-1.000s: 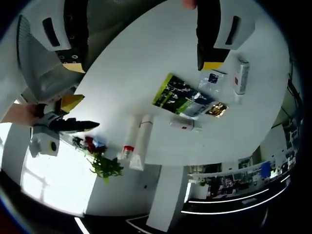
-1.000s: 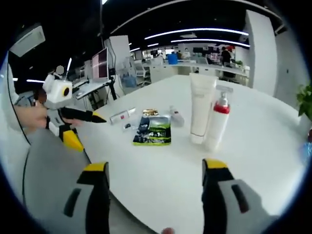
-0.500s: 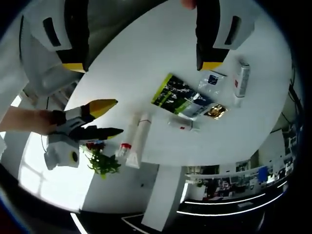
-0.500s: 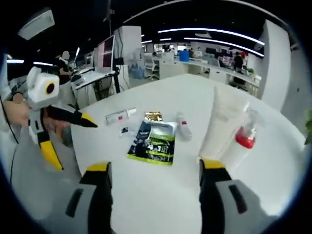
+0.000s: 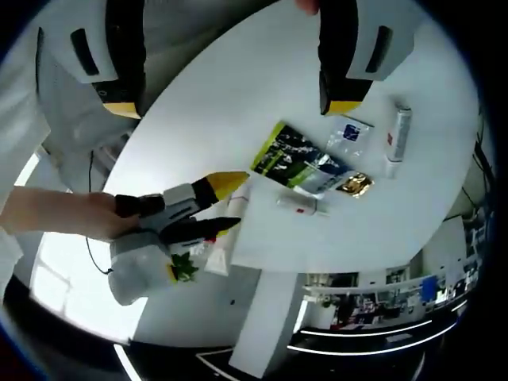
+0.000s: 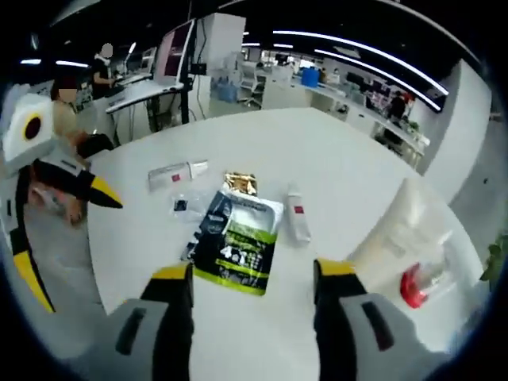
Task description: Arrange the skincare products in the storage area until every visible bottle or jar stands upright without overlapping.
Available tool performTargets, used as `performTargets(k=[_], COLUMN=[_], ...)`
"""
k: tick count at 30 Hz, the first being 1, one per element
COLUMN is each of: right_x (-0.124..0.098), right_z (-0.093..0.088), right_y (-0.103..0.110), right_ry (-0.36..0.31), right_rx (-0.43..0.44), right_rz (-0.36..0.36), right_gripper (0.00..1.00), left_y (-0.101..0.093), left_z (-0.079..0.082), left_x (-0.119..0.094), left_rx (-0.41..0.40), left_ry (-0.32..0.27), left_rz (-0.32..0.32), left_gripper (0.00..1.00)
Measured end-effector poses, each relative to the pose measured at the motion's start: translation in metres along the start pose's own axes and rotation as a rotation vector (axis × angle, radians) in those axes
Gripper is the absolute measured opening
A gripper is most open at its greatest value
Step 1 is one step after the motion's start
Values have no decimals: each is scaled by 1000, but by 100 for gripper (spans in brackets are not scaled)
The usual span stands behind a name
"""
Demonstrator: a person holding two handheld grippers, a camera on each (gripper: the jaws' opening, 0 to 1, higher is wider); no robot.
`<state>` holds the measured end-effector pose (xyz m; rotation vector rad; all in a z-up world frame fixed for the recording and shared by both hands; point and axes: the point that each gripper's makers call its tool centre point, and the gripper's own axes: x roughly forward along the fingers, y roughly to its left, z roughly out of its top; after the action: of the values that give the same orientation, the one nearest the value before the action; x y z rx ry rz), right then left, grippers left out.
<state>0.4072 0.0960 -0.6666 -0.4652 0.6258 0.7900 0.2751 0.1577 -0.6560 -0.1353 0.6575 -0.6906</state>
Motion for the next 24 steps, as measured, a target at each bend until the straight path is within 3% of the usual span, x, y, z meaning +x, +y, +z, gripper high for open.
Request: performTargets(k=[12, 20, 24], right_x=[47, 73, 87], right_z=[22, 23, 26], right_y=[-18, -35, -41], right_ry=[16, 42, 46], right_rx=[-18, 13, 75], right_rz=[-27, -60, -65], right_gripper=[57, 53, 48], left_y=[1, 5, 6], left_z=[-6, -6, -7], left_x=[2, 2, 3], left_rx=[0, -35, -41], left_ry=[30, 29, 32], left_rz=[1, 6, 9], left_gripper=[88, 88, 88])
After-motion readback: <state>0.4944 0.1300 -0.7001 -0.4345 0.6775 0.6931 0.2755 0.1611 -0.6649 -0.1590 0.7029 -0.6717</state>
